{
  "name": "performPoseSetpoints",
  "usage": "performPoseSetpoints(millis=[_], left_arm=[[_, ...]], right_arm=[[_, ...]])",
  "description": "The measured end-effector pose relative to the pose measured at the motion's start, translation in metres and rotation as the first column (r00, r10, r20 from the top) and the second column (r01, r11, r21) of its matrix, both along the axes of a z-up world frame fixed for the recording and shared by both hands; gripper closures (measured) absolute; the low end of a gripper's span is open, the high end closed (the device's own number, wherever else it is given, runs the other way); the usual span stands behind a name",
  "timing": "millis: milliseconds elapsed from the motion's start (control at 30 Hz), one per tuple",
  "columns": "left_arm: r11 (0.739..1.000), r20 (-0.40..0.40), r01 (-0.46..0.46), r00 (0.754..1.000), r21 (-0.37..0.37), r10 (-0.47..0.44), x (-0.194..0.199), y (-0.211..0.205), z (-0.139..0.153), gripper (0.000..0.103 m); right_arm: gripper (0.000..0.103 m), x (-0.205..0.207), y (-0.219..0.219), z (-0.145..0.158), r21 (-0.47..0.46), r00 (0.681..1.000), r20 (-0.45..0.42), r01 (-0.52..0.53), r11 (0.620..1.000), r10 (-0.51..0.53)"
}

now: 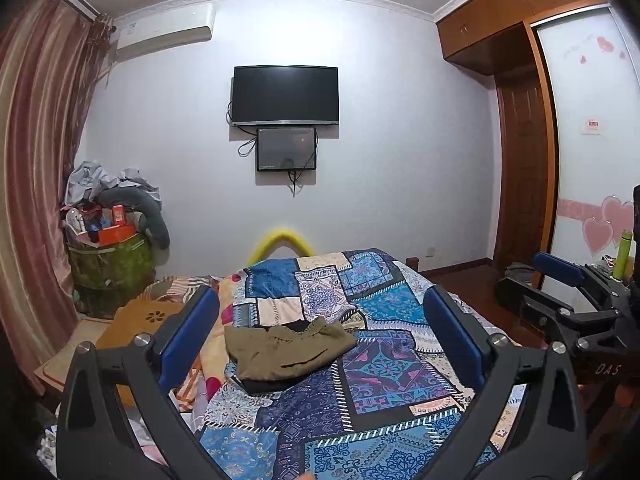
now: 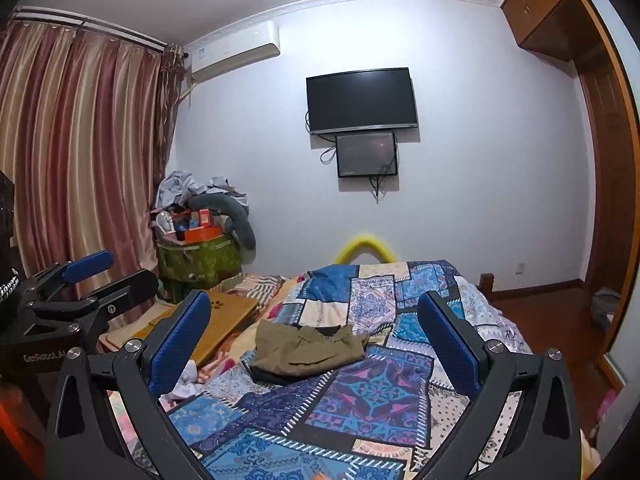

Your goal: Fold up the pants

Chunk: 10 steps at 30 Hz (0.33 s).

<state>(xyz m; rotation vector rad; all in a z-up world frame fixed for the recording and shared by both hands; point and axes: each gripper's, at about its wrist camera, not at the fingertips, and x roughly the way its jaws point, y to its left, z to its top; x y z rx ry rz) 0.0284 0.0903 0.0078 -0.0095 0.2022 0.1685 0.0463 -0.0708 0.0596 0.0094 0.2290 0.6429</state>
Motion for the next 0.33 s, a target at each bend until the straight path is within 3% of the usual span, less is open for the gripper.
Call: performPoseSetpoints(millis=[333], left_arm=[[1.0, -0.017, 0.0, 1.0, -0.029, 0.0, 0.0058, 0.0066, -0.0047, 0.0]], right_arm=[[0.0, 0.0013, 0.0013, -0.0038, -0.005, 1.0, -0.011, 0.006, 1.0, -0.006]])
